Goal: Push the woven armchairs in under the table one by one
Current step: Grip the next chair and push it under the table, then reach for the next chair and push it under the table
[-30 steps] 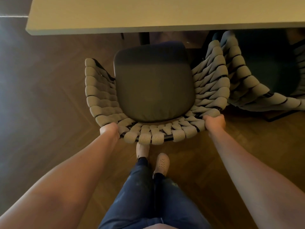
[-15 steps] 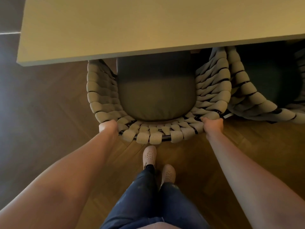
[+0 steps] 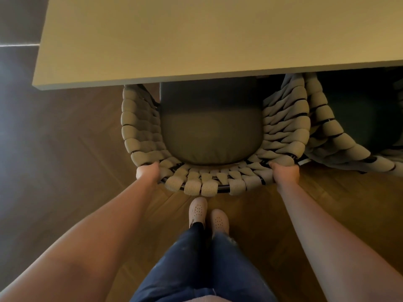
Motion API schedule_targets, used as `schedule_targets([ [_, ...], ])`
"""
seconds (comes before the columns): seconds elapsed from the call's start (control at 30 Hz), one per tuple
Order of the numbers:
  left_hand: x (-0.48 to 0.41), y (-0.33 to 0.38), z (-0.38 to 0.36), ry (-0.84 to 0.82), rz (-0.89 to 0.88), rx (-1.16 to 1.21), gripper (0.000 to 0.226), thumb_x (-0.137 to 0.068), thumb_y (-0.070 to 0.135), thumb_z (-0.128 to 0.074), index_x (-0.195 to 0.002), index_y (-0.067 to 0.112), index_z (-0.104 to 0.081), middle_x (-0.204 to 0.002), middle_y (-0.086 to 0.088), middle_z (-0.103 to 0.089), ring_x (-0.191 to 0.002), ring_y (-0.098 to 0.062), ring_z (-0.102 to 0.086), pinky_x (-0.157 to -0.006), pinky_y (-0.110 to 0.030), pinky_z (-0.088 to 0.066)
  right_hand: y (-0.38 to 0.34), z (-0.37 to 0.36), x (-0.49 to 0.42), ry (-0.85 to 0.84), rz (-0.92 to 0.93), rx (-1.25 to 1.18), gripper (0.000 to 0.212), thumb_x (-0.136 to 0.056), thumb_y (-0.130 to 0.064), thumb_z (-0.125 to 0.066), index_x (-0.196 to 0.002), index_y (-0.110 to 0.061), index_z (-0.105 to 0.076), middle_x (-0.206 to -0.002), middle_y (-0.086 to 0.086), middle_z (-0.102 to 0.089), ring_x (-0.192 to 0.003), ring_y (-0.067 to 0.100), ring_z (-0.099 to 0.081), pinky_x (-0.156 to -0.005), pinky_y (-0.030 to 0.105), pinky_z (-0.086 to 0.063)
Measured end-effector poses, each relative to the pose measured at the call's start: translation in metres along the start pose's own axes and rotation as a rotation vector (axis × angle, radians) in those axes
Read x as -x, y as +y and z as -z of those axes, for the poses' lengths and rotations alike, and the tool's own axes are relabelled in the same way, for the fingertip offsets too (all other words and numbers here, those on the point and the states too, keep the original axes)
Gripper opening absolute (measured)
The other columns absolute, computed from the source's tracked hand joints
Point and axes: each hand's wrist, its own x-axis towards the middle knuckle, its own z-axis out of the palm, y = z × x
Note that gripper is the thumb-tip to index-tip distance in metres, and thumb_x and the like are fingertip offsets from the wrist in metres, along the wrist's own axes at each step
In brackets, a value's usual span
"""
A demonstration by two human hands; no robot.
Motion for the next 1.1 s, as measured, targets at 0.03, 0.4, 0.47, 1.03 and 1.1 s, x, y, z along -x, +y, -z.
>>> schedule_targets([
  [0.03,0.002,-0.002,0.003,-0.005,-0.006,0.035,0.038,-0.095,0.026,-0.056,-0.125,0.004,-0.050,-0.099,-0.011,-0.060,-0.083,-0.024,-0.059,-0.088,-0.040,-0.054,-0.001,0.001,0.004,0.002,0.023,0.023,0.083,-0.088,-0.024,-0.070,-0.152,-0.011,-0.019,-0.146,0.019,-0.040,-0.131,0.039,-0.043,-0.104,0.049,-0.043],
  [0.4,0.037,-0.034,0.027,0.244,-0.358,0.211,0.055,-0.095,0.030,-0.058,-0.142,0.014,-0.036,-0.145,-0.002,-0.034,-0.111,-0.012,-0.046,-0.083,-0.025,-0.041,0.014,-0.075,0.112,-0.119,0.684,1.059,0.097,-0.088,-0.050,-0.062,-0.156,-0.016,-0.002,-0.160,0.020,0.010,-0.147,0.039,0.005,-0.119,0.053,-0.003],
  [0.47,0.028,-0.032,0.053,0.278,-0.429,0.180,0.050,-0.095,0.029,-0.057,-0.140,0.016,-0.041,-0.147,-0.002,-0.032,-0.115,-0.012,-0.045,-0.083,-0.021,-0.037,0.007,-0.102,0.143,-0.277,0.726,1.075,0.094,-0.088,-0.052,-0.061,-0.156,-0.017,-0.006,-0.161,0.019,0.008,-0.148,0.038,0.002,-0.120,0.052,-0.005],
  [1.03,-0.164,-0.042,0.378,0.219,-0.654,-0.612,0.046,-0.092,0.020,-0.055,-0.138,0.017,-0.048,-0.161,-0.014,-0.004,-0.149,-0.026,0.006,-0.121,-0.043,-0.004,-0.026,-0.415,0.397,-0.583,0.988,1.215,0.072,-0.090,-0.049,-0.059,-0.149,-0.019,-0.032,-0.161,0.012,-0.012,-0.148,0.030,-0.012,-0.118,0.048,-0.019],
  [1.1,-0.185,-0.028,0.412,0.229,-0.656,-0.717,0.049,-0.093,0.022,-0.054,-0.140,0.017,-0.046,-0.161,-0.014,-0.002,-0.149,-0.027,0.007,-0.121,-0.044,-0.002,-0.035,-0.440,0.410,-0.581,0.961,1.242,0.073,-0.089,-0.051,-0.060,-0.148,-0.018,-0.034,-0.159,0.013,-0.017,-0.147,0.031,-0.017,-0.117,0.049,-0.024],
])
